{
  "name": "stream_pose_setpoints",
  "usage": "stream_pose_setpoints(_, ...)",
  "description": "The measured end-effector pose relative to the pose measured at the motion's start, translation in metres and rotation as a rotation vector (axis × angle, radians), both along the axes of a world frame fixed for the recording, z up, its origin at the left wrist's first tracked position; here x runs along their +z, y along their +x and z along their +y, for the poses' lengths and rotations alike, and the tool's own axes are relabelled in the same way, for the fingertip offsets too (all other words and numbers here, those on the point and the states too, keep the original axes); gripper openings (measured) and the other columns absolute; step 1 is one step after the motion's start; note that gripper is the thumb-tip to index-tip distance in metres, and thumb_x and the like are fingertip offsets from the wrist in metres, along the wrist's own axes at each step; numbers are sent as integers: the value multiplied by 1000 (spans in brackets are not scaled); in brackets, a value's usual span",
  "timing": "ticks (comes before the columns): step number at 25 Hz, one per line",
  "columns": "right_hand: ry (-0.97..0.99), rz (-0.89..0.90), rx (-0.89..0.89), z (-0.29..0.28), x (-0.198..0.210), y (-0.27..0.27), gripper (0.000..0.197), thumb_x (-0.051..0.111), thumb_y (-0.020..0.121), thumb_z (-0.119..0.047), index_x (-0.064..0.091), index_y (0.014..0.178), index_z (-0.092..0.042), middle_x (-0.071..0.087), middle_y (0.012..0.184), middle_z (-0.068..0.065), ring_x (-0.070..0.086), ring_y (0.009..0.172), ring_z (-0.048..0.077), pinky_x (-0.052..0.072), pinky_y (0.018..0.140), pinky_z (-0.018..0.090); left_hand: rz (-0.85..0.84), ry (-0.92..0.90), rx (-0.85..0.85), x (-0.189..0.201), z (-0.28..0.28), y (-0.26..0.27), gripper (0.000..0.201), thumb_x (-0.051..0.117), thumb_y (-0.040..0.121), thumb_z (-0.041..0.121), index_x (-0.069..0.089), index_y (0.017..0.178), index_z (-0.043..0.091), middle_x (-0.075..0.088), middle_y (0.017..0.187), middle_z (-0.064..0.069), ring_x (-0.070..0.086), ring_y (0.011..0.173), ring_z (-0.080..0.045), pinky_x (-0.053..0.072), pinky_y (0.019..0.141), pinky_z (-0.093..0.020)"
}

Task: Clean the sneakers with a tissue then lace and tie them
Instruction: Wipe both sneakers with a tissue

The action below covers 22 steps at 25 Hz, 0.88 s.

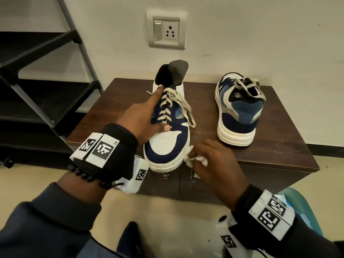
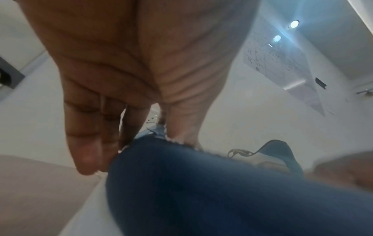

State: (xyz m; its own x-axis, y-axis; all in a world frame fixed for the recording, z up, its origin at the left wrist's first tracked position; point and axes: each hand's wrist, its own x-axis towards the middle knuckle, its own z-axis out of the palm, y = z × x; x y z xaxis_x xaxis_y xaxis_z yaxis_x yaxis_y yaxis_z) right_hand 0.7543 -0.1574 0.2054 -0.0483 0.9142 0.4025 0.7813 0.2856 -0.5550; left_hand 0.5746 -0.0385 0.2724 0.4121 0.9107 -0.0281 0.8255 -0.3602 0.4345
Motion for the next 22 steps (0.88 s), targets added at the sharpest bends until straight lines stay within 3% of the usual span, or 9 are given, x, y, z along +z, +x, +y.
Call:
stream_pose_setpoints(4,124,45,-7,13,5,-13,22,67,81,-2,68,100,-13,62,104,-1,55,98,15,46,80,25,102,22,-48,7,-2,-2,94,65,88,30,-5,150,42,54,137,-11,54,119,-30,40,94,-29)
stream_pose_setpoints(7,82,-22,44,11,2,-13,21,71,78,-2,69,95,-14,63,100,0,56,93,17,49,77,27,83,29,-64,5,-6,-5,90,63,90,31,-2,151,40,55,137,-8,54,120,-28,42,97,-32)
stream_pose_setpoints(9,65,-13,0,20,10,-4,18,69,80,-4,70,94,-16,64,98,-1,56,92,16,48,77,29,123,30,-33,1,-7,-9,75,59,90,41,15,150,29,57,133,-9,56,117,-28,46,95,-37)
stream_pose_setpoints(12,125,5,-14,34,18,-7,20,64,84,-4,69,100,-15,63,104,0,54,99,14,40,82,20,223,35,23,-4,-12,-14,52,53,90,49,45,129,15,61,124,-8,59,108,-25,49,87,-37)
stream_pose_setpoints(17,9,93,-92,32,-1,-6,15,64,83,-2,68,93,-13,64,98,0,57,92,13,47,79,23,223,132,5,-4,-14,-17,30,51,96,35,53,118,15,64,115,-10,60,101,-27,50,86,-41)
stream_pose_setpoints(19,40,156,-125,33,7,-3,16,64,85,-6,69,96,-15,65,99,-4,53,90,2,41,80,8,273,164,12,-3,-12,-16,29,47,97,33,54,120,17,64,113,-11,59,99,-28,50,86,-42)
stream_pose_setpoints(20,97,156,-118,34,11,-7,17,63,86,-7,69,99,-15,65,101,-5,52,91,0,39,80,5,281,162,14,-3,-12,-17,32,44,97,37,54,122,18,64,113,-10,59,99,-27,50,86,-42)
stream_pose_setpoints(22,117,136,-80,37,10,-17,17,61,86,-6,68,99,-14,63,102,-4,53,92,4,40,78,10,253,98,8,-3,-16,-19,55,35,91,60,49,127,21,63,118,-6,60,102,-24,50,88,-42)
